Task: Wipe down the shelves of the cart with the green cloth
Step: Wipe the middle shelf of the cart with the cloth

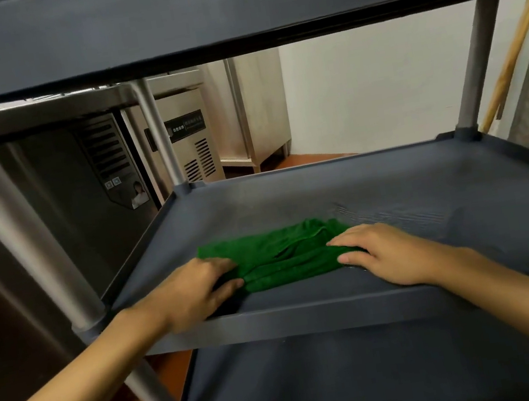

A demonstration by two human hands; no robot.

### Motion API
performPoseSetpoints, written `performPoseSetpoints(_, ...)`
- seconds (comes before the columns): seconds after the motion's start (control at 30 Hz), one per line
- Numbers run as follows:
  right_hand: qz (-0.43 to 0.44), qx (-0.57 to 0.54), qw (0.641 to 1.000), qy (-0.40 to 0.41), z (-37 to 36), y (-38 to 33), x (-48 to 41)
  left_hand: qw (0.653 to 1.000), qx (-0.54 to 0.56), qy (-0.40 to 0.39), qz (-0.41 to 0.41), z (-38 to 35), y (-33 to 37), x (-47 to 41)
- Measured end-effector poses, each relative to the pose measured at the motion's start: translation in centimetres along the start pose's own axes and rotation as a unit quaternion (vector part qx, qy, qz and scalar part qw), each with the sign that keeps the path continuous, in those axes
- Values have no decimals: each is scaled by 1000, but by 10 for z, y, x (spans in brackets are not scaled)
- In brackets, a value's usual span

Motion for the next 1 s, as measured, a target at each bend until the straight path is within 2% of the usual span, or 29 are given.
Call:
performPoseSetpoints(0.23,7,-37,999,-18,19,-20,24,994,105,22,-11,9,4,19)
performPoseSetpoints(0.47,27,-83,993,-80,35,-23,37,986,168,-4,-12,19,21,24)
performPoseSetpoints(0.57,26,-121,991,-46,54,-16,39,973,213,-88,-17,21,29,19)
performPoseSetpoints(0.63,13,-134,991,-19,70,-9,40,973,208,-101,-11,31,29,10)
performPoseSetpoints(0.77,-34,-174,983,43,103,11,36,962,269,-47,9,65,32,-25)
performPoseSetpoints(0.83,-46,-188,979,71,121,23,30,971,240,-12,12,86,32,-49)
performPoseSetpoints(1.0,-111,-254,950,141,164,78,6,987,161,1,16,117,35,-124)
Point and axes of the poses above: each hand's wrist, its own x-axis away from the middle knuckle, its own z-axis out of the back of the hand, y = z × x, the point moved 6 cm from there along -x, towards the middle knuckle, and after that the axes turned 7 degrees about -y, right-handed, at the moved point
